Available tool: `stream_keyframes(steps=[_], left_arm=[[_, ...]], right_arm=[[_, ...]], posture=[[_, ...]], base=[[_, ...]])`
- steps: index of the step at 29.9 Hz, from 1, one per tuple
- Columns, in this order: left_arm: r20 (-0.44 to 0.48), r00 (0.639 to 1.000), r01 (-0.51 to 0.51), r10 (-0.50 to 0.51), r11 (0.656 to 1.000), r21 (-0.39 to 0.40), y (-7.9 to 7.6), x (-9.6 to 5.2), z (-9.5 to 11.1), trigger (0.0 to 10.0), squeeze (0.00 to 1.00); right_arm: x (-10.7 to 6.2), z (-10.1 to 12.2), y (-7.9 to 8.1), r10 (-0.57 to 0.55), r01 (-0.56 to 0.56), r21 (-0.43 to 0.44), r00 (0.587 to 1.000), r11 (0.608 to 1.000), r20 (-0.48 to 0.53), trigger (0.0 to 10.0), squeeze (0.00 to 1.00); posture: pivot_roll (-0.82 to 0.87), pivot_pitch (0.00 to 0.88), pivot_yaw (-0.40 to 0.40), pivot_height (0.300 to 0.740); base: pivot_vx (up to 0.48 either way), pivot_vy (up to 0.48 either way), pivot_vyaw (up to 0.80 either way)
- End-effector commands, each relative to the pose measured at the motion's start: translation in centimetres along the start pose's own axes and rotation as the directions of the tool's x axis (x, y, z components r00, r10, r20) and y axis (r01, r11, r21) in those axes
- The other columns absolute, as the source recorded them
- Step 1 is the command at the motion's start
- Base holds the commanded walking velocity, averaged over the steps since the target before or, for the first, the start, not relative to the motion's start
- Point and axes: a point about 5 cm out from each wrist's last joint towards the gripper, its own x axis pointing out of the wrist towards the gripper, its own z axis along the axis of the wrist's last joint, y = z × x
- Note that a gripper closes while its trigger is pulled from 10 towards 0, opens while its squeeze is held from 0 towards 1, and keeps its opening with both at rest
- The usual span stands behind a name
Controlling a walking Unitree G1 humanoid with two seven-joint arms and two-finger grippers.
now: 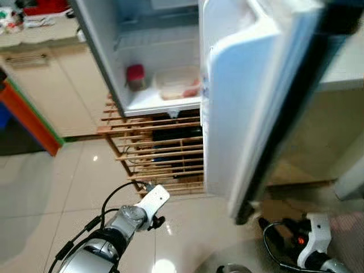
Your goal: Restocking fridge
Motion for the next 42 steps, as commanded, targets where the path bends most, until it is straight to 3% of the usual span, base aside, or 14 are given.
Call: stream_keyframes(steps=[1, 3, 5, 7, 8, 11, 19, 21, 25, 27, 32, 33, 39, 42], left_arm=[[-0.058, 0.998, 0.001, -0.003, 0.999, -0.041, 0.3, -0.2, -1.5, 10.0, 0.00], [-0.074, 0.997, -0.002, -0.002, 0.999, -0.054, 0.3, -0.2, -2.0, 10.0, 0.00], [-0.098, 0.995, -0.013, 0.002, 0.994, -0.108, 0.4, -0.3, -2.6, 10.0, 0.00], [-0.101, 0.995, -0.024, 0.012, 0.992, -0.124, 0.6, -0.3, -2.7, 10.0, 0.00], [-0.082, 0.996, -0.026, 0.016, 0.993, -0.118, 0.5, -0.3, -2.7, 10.0, 0.00], [0.054, 0.998, -0.016, 0.024, 0.988, -0.154, 0.2, -0.1, -0.9, 10.0, 0.00], [0.269, 0.963, 0.046, -0.031, 0.998, -0.052, -0.8, -0.1, 4.0, 10.0, 0.00], [0.420, 0.905, 0.060, -0.066, 0.998, 0.026, -1.4, -0.7, 7.1, 10.0, 0.00], [0.544, 0.834, 0.064, -0.087, 0.996, 0.060, -1.3, -1.8, 10.4, 10.0, 0.00], [0.662, 0.745, 0.043, -0.081, 0.996, 0.074, -1.1, -3.5, 13.7, 10.0, 0.00], [0.804, 0.593, -0.081, 0.042, 0.997, 0.008, 1.1, -6.6, 17.8, 10.0, 0.00], [0.834, 0.538, -0.169, 0.126, 0.985, -0.039, 2.5, -8.0, 19.0, 10.0, 0.00], [0.841, 0.430, -0.342, 0.329, 0.921, -0.185, 6.0, -10.5, 20.3, 10.0, 0.00], [0.820, 0.428, -0.384, 0.380, 0.898, -0.216, 7.0, -10.6, 20.2, 10.0, 0.00]], right_arm=[[0.1, 0.4, -1.4, -0.116, 0.116, -0.012, 0.993, 0.993, 0.018, 10.0, 0.00], [0.2, 0.7, -2.4, -0.206, 0.207, -0.008, 0.978, 0.978, 0.036, 10.0, 0.00], [0.1, 0.8, -5.0, -0.461, 0.462, -0.091, 0.887, 0.882, 0.029, 10.0, 0.00], [-0.8, 1.0, -7.1, -0.666, 0.664, -0.148, 0.745, 0.733, 0.045, 10.0, 0.00], [-1.3, 1.1, -7.7, -0.725, 0.727, -0.109, 0.686, 0.678, 0.059, 10.0, 0.00], [-1.5, 2.4, -7.7, -0.782, 0.795, -0.041, 0.603, 0.605, 0.161, 10.0, 0.00], [2.3, 6.7, -4.2, -0.642, 0.701, -0.024, 0.667, 0.713, 0.378, 10.0, 0.00], [3.2, 7.7, -2.9, -0.598, 0.673, -0.028, 0.674, 0.739, 0.434, 10.0, 0.00], [3.8, 8.1, -2.1, -0.566, 0.655, -0.047, 0.685, 0.755, 0.459, 10.0, 0.00], [4.3, 8.2, -1.5, -0.544, 0.638, -0.047, 0.691, 0.769, 0.476, 10.0, 0.00], [4.8, 8.4, -0.4, -0.493, 0.593, -0.055, 0.714, 0.803, 0.497, 10.0, 0.00], [5.0, 8.3, 0.0, -0.471, 0.576, -0.070, 0.726, 0.814, 0.501, 10.0, 0.00], [5.1, 7.7, 0.6, -0.443, 0.546, -0.081, 0.751, 0.834, 0.490, 10.0, 0.00], [5.2, 7.5, 0.8, -0.430, 0.533, -0.089, 0.761, 0.841, 0.486, 10.0, 0.00]], posture=[[-0.15, 0.043, 0.104, 0.740], [-0.15, 0.040, 0.103, 0.740], [-0.15, 0.036, 0.101, 0.740], [-0.15, 0.036, 0.098, 0.740], [-0.15, 0.032, 0.097, 0.740], [-0.14, 0.019, 0.104, 0.740], [-0.13, 0.000, 0.113, 0.740], [-0.12, 0.000, 0.112, 0.740], [-0.11, 0.000, 0.110, 0.740], [-0.11, 0.000, 0.109, 0.740], [-0.12, 0.000, 0.109, 0.740], [-0.11, 0.001, 0.108, 0.740], [-0.12, 0.014, 0.100, 0.740], [-0.12, 0.018, 0.095, 0.740]], base=[[0.000, 0.000, 0.00], [0.000, 0.000, 0.00], [0.000, 0.000, 0.00], [0.000, 0.000, 0.00], [0.000, 0.000, 0.00], [0.000, 0.000, 0.00], [0.000, 0.000, 0.00], [0.000, 0.000, 0.00], [0.000, 0.000, 0.00], [0.000, 0.000, 0.00], [0.000, 0.000, 0.00], [0.000, 0.000, 0.00], [0.000, 0.000, 0.00], [0.000, 0.000, 0.00]])
